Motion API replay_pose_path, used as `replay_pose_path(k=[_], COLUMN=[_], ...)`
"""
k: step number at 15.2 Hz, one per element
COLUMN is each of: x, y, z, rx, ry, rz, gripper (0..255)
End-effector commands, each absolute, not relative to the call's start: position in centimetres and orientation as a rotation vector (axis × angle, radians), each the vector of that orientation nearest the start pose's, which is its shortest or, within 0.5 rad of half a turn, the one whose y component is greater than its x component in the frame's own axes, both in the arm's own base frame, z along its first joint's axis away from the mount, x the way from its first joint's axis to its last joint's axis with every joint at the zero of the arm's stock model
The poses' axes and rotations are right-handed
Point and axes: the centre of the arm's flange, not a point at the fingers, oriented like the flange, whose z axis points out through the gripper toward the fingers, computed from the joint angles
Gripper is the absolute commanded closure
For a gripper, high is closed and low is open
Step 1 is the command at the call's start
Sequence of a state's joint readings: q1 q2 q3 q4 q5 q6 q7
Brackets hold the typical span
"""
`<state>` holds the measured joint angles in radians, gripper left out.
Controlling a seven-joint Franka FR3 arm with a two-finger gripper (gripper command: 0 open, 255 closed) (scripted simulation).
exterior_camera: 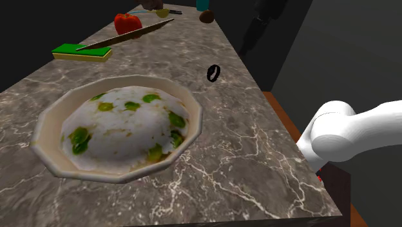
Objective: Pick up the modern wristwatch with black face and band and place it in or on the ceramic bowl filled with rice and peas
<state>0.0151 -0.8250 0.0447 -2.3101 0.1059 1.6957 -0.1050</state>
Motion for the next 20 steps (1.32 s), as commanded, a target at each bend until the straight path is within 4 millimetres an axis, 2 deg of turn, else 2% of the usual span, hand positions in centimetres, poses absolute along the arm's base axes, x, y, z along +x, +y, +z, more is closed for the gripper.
replay_pose_path(k=[1,11,12,20], x=[30.7,31.8,31.8,32.4], y=[3.4,13.5,14.0,15.2], z=[63.7,63.9,63.9,60.2], rx=[-3.049,-2.846,-2.835,-2.835], ry=[-0.232,-0.310,-0.314,-0.314], rz=[-0.325,-0.277,-0.274,-0.274], gripper=[0,0,0,0])
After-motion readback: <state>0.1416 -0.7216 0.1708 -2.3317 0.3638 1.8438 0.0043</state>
